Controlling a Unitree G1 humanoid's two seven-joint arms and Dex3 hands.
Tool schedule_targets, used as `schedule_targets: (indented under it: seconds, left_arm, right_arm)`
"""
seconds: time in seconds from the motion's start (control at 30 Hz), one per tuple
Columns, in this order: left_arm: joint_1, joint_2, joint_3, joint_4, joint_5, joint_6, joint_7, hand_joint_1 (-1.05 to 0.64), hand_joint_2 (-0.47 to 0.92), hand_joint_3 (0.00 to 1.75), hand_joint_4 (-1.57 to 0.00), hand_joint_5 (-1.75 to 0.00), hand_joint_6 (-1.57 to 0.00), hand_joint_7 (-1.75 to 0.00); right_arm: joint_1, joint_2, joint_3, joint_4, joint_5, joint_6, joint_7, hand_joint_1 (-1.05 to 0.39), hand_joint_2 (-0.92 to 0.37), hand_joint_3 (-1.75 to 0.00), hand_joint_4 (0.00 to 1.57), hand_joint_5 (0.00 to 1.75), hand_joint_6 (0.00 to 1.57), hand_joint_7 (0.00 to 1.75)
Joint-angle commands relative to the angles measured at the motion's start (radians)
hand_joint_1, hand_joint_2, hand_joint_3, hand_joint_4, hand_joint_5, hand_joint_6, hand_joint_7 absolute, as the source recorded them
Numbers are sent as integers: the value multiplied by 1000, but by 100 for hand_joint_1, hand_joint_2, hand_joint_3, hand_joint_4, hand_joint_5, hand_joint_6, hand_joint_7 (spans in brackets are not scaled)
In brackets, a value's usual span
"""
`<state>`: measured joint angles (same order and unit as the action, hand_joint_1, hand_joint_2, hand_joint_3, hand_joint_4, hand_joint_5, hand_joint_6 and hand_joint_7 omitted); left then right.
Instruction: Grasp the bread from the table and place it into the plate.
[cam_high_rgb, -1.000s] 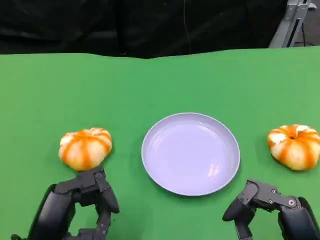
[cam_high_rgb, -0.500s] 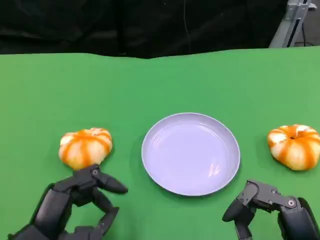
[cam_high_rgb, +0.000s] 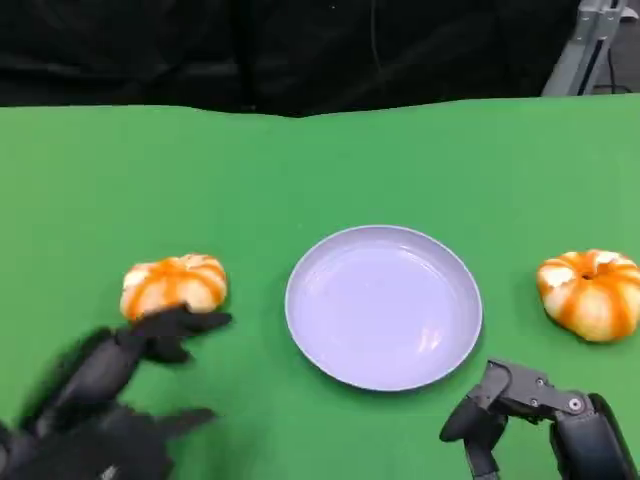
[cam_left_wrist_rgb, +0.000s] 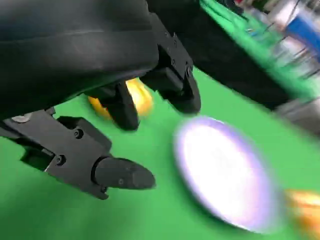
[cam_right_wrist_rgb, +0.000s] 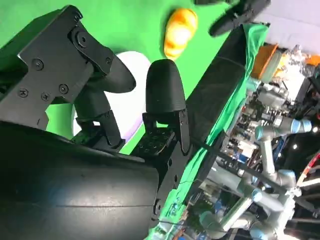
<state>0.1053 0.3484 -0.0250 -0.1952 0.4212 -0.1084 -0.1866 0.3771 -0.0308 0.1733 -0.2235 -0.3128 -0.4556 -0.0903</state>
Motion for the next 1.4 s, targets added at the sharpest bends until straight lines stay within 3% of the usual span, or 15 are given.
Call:
schedule_targets:
  seconds: [0.03, 0.63, 0.77, 1.17, 1.4]
  left_arm:
    - [-75, 67, -27, -27, 132, 89, -17, -57, 90, 0, -24, -33, -29, -1]
    - [-162, 104, -103, 15, 328, 160, 5, -65, 89, 0, -23, -26, -25, 0]
    - [-318, 75, -212, 264, 461, 210, 69, -66, 90, 1, -23, -26, -23, 0]
    - [-338, 86, -241, 295, 451, 224, 102, -67, 90, 0, -22, -29, -23, 0]
    - [-427, 34, -348, 414, 541, 332, 81, -66, 90, 0, -19, -27, -23, 0]
  right_arm:
    - [-1, 0, -3, 1, 2, 3, -9, -1, -29, -137, 84, 160, 83, 132]
    - [11, -2, -2, -6, 4, 3, -7, 0, -30, -135, 84, 158, 85, 130]
    - [18, 3, 6, -16, -3, 7, -9, -1, -31, -134, 84, 159, 84, 129]
    - [19, 3, 6, -16, -4, 7, -10, -1, -31, -133, 84, 159, 84, 129]
    - [27, 2, 8, -35, -12, 15, -9, -3, -31, -134, 84, 159, 85, 129]
